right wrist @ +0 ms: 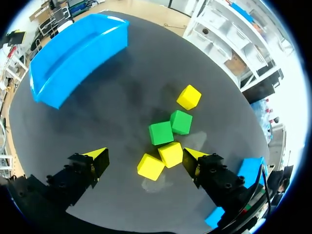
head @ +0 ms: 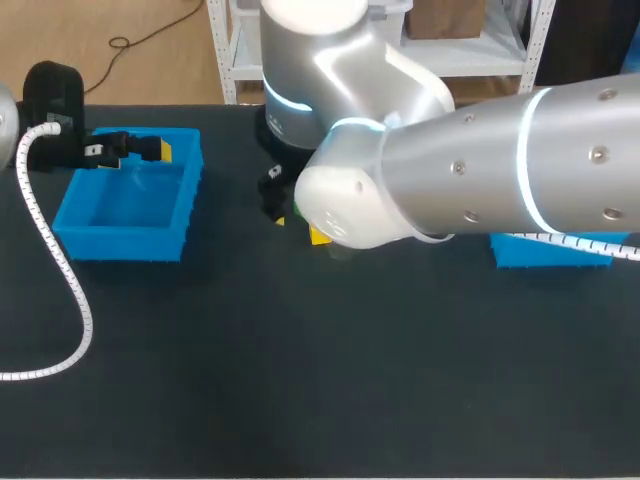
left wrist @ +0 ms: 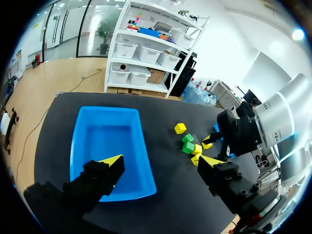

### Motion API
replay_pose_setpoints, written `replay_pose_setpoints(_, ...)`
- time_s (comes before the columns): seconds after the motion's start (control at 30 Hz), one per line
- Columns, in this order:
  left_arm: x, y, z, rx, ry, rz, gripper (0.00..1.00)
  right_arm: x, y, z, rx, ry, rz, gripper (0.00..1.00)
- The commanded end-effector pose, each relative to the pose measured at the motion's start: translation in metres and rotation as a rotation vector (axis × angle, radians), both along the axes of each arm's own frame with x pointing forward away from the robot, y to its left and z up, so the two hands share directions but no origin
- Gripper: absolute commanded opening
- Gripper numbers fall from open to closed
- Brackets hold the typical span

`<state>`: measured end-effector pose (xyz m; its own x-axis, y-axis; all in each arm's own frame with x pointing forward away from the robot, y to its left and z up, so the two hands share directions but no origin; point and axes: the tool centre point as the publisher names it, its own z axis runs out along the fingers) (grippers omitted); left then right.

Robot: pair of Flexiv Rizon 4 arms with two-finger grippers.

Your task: Put the green cubes in the right bin and the yellow cubes in the left bin.

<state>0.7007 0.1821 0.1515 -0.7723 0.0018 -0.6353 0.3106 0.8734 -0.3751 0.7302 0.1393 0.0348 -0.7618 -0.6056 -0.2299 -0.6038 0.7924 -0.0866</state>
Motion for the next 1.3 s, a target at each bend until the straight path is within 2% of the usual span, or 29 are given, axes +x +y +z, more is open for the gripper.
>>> replay_pose_setpoints(0.03, 0.000, 0.002, -0.002, -0.010, -0.007, -0.006, 1.00, 0.007, 0.004, -0.002, -0.004, 0.017, -0.006, 1.00)
replay_pose_setpoints(0.37, 0.000, 0.002, -0.002, -0.010, -0.007, -0.006, 1.00, 0.011, 0.011, -0.002, -0.034, -0.023, 0.034, 1.00)
replay_pose_setpoints(0.77, 0.000, 0.002, -0.002, -0.010, -0.007, -0.006, 1.00, 0.013, 0.016, -0.008, -0.035, 0.009, -0.008, 1.00)
replay_pose_setpoints(1.3, 0.000, 0.002, -0.002, -0.010, -0.007, -0.006, 1.00, 0.010, 0.013, -0.018, -0.032, 0.016, -0.040, 1.00)
